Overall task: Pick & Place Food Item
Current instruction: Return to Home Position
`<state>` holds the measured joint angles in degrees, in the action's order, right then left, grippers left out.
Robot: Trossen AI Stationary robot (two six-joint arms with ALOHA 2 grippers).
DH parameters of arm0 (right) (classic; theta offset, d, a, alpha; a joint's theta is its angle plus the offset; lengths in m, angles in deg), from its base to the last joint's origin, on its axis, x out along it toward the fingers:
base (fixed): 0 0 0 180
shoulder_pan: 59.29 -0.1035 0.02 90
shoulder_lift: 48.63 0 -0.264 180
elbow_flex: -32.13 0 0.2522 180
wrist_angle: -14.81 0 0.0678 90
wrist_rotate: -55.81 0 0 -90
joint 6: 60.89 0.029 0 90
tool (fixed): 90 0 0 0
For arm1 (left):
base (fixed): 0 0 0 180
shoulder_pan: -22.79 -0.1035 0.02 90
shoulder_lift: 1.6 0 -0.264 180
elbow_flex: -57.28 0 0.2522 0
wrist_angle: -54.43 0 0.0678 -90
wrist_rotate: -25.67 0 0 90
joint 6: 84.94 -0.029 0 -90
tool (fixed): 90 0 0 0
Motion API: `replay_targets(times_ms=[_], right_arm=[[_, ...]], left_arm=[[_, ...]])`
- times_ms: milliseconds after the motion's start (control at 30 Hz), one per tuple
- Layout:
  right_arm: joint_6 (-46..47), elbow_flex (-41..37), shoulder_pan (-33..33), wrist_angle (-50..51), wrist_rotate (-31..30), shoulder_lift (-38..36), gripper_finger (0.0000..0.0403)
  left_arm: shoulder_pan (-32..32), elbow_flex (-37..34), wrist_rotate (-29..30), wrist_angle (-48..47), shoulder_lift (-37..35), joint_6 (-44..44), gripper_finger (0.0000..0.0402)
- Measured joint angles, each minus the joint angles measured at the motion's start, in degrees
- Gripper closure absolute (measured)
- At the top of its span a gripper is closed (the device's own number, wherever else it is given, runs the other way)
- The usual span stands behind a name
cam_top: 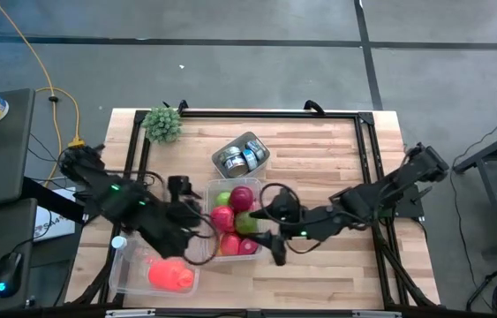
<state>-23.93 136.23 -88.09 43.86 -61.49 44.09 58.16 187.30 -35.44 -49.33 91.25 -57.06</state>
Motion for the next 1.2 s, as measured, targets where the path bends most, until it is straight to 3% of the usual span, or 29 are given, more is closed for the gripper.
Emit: replay_targets(times_ms=[300,467,600,733,867,967,1067,1200], right_arm=[[1.38,0.00,-1.80,8.20,-5.56,-4.43,0.0133],[0.54,0.00,-0.61,10.06,-6.72,-4.45,0.0141],[0.51,0.02,0.09,14.89,-6.09,-4.48,0.0197],[-1.50,-0.04,0.13,21.22,-5.93,-6.57,0.0291],[-8.98,0.04,0.59,24.98,-10.13,-8.27,0.0385],[-14.08,0.02,2.27,25.22,-7.97,-10.04,0.0395],[-16.57,0.02,4.24,27.89,-4.33,-12.74,0.0400],[-14.06,0.02,6.28,34.87,-6.74,-16.83,0.0400]], left_arm=[[1.86,-0.30,0.61,-0.01,-13.33,1.73,0.0002],[1.84,-4.98,5.31,-0.01,-23.27,2.84,0.0002],[1.84,-12.82,6.31,0.01,-33.16,7.39,0.0002],[1.84,-21.62,10.88,0.16,-42.91,15.48,0.0002],[1.84,-30.13,16.34,2.48,-52.54,21.16,0.0002],[1.82,-36.89,20.86,6.29,-59.25,23.31,0.0002],[1.82,-43.80,21.35,10.14,-64.39,23.11,0.0002],[1.84,-51.14,21.31,11.76,-69.92,23.26,0.0002]])
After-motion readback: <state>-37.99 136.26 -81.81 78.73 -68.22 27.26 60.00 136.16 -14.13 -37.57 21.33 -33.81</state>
